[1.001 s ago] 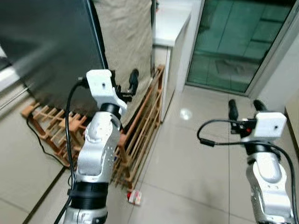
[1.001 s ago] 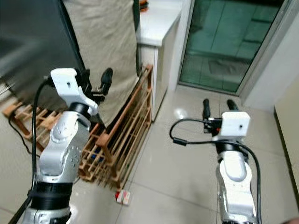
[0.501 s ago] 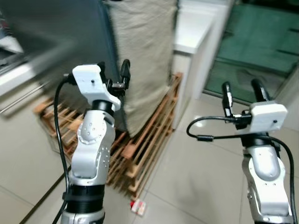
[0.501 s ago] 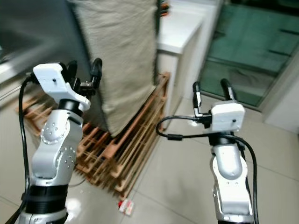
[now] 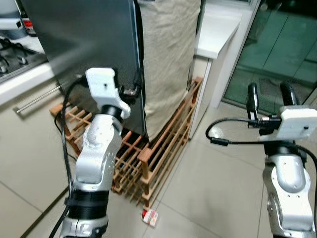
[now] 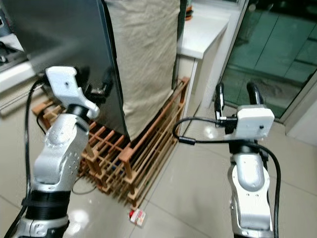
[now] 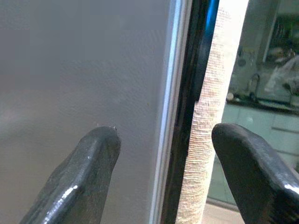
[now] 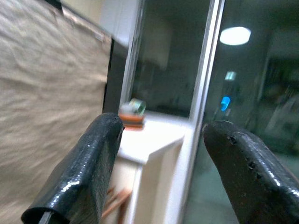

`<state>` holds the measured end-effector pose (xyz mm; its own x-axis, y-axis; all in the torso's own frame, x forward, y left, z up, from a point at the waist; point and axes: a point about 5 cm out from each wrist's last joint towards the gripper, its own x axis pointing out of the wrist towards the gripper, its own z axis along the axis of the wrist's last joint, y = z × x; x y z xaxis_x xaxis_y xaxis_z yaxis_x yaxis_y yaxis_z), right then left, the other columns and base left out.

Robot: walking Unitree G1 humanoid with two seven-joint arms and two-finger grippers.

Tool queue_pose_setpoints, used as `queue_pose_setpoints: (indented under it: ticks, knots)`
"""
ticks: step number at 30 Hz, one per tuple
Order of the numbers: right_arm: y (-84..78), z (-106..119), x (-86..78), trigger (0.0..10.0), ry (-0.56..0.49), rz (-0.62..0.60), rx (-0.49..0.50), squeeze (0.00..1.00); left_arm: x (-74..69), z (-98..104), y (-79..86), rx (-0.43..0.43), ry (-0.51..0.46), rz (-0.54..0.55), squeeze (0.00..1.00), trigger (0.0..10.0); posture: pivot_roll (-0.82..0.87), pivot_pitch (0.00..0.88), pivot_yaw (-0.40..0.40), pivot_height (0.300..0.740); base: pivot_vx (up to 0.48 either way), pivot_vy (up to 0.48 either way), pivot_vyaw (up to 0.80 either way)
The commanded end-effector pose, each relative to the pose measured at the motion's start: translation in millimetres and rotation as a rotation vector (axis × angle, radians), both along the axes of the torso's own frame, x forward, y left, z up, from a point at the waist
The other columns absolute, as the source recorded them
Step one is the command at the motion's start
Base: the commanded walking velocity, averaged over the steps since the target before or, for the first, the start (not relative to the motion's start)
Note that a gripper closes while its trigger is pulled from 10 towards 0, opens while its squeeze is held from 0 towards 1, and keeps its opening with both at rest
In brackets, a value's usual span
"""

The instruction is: Restocking fridge

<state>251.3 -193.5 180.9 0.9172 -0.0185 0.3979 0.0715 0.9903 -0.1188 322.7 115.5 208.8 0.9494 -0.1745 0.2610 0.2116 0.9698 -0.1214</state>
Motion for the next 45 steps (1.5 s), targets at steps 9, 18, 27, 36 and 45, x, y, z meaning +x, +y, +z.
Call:
queue_pose_setpoints:
  ticks: [9, 18, 27, 36, 45]
  knots:
    - [-2.4, -9, -2.6, 10.0, 0.108, 0.047, 0.047, 0.0, 16.2, 17, 0.8, -0.038, -0.014, 0.014, 0.0, 10.0, -0.19, 0.029, 0.023, 0.74, 0.0, 0.0, 0.0]
    - [-5.7, -16, -4.0, 10.0, 0.15, 0.041, 0.058, 0.0, -0.9, 12, -2.9, -0.038, 0.011, -0.063, 0.0, 10.0, -0.19, 0.029, 0.026, 0.74, 0.0, 0.0, 0.0]
    - [-4.8, -19, 0.8, 10.0, 0.162, 0.045, 0.058, 0.0, -6.7, 2, -16.1, -0.05, 0.043, -0.133, 0.0, 10.0, -0.17, 0.002, 0.024, 0.74, 0.0, 0.0, 0.0]
    - [-4.4, -15, 4.6, 10.0, 0.148, 0.05, 0.046, 0.0, 8.3, 4, -25.6, -0.059, 0.048, -0.16, 0.0, 10.0, -0.18, 0.0, 0.021, 0.74, 0.0, 0.0, 0.0]
    - [-4.7, -16, 5.8, 10.0, 0.144, 0.048, 0.046, 0.0, 14.0, -2, -36.4, -0.075, 0.066, -0.197, 0.0, 10.0, -0.2, 0.0, 0.032, 0.74, 0.0, 0.0, 0.0]
